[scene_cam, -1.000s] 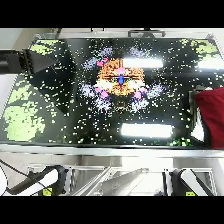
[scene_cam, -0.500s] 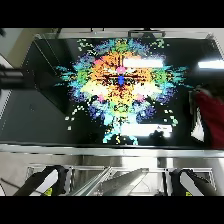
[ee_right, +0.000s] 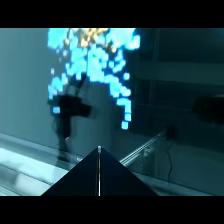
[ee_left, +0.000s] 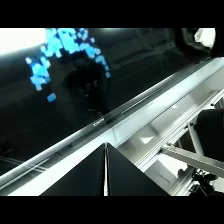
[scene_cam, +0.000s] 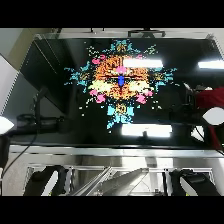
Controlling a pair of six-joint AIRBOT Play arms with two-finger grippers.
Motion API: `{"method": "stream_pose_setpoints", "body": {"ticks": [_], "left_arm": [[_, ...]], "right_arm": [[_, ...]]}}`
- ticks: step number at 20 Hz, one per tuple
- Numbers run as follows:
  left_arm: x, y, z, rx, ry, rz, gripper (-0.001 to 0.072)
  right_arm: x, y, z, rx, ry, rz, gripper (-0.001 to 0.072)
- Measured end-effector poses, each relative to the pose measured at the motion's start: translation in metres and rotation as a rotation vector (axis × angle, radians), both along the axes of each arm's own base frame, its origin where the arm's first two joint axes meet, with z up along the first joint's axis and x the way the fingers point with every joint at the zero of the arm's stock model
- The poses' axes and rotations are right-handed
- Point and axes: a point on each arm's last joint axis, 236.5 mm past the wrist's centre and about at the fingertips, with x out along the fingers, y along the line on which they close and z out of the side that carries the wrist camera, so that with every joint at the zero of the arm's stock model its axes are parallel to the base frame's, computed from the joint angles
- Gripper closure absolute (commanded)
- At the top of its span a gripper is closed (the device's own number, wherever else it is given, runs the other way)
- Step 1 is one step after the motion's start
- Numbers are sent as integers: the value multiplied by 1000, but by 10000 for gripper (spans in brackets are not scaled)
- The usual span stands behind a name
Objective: Fold the shirts.
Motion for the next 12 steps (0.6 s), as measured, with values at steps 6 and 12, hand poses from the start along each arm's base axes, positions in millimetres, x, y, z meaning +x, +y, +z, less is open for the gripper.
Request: {"method": "stream_pose_setpoints", "body": {"ticks": [6, 12], "left_arm": [[-9, 1, -18, 16, 21, 19, 688], [-10, 2, -20, 21, 21, 23, 688]], "right_arm": [[-9, 8, -7, 1, 4, 31, 697], [-10, 9, -9, -1, 9, 38, 697]]}}
